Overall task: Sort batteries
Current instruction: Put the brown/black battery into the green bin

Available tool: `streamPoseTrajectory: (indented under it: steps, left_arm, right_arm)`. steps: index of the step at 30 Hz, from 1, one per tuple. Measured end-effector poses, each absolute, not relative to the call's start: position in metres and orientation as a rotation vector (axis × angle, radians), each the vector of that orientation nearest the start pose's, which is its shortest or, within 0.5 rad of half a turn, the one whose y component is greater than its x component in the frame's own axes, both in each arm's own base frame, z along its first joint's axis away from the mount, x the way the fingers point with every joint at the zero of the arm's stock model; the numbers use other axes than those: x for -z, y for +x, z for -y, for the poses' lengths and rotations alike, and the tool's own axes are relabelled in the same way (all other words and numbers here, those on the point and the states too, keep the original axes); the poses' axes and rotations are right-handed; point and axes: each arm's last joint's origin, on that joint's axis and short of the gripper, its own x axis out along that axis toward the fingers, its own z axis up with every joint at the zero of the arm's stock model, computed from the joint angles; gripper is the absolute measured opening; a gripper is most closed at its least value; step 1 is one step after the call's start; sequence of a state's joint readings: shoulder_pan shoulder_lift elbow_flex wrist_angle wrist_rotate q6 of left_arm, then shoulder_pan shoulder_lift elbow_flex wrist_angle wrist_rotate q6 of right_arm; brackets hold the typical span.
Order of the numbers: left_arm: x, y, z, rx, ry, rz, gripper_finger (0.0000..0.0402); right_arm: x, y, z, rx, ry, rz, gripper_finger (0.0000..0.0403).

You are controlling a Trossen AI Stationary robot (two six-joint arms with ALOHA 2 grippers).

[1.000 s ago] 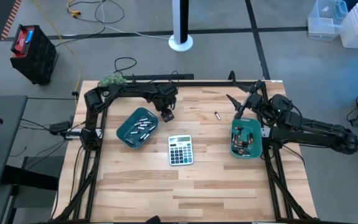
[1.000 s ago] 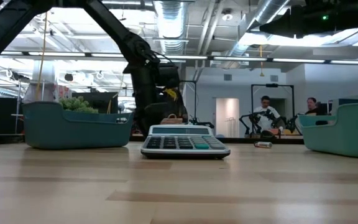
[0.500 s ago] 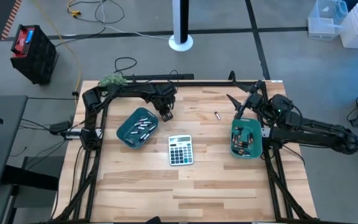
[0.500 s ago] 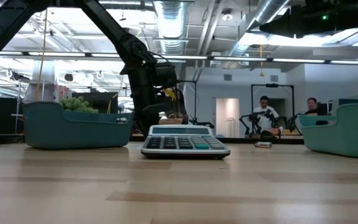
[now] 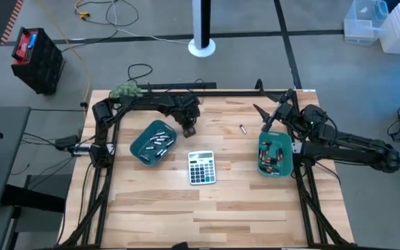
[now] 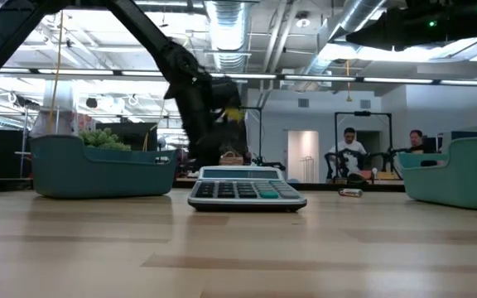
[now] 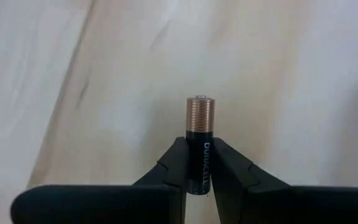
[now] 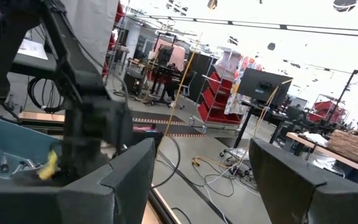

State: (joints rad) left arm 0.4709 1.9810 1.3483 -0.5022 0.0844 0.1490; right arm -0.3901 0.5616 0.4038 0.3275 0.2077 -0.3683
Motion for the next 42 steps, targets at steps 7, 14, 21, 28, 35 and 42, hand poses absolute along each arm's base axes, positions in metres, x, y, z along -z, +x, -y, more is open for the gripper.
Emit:
streamPoseTrajectory:
  steps: [7, 14, 21, 28, 35, 42]
  left_arm:
    - [-0.193, 0.381, -0.166, -0.121, -0.135, -0.809, 0.0039]
    - [-0.223, 0.411, -0.146, -0.034, -0.091, -0.452, 0.0039]
    - [-0.237, 0.446, -0.118, -0.024, -0.079, -0.293, 0.0039]
    - [-0.222, 0.508, -0.107, 0.059, -0.074, -0.268, 0.0039]
    - [-0.202, 0.564, -0.100, 0.121, -0.070, -0.224, 0.0039]
    - [-0.175, 0.594, -0.086, 0.196, -0.091, -0.207, 0.0039]
  right_arm:
    - [-0.282, 0.129, 0.060, 0.623, -0.372, 0.073, 0.0274]
    - [-0.302, 0.126, 0.053, 0.604, -0.386, 0.297, 0.0274]
    - [-0.330, 0.124, 0.047, 0.580, -0.386, 0.405, 0.0274]
    - [-0.355, 0.121, 0.042, 0.556, -0.382, 0.475, 0.0274]
    - [-0.371, 0.118, 0.035, 0.519, -0.371, 0.520, 0.0274]
    - [-0.374, 0.118, 0.035, 0.513, -0.370, 0.498, 0.0274]
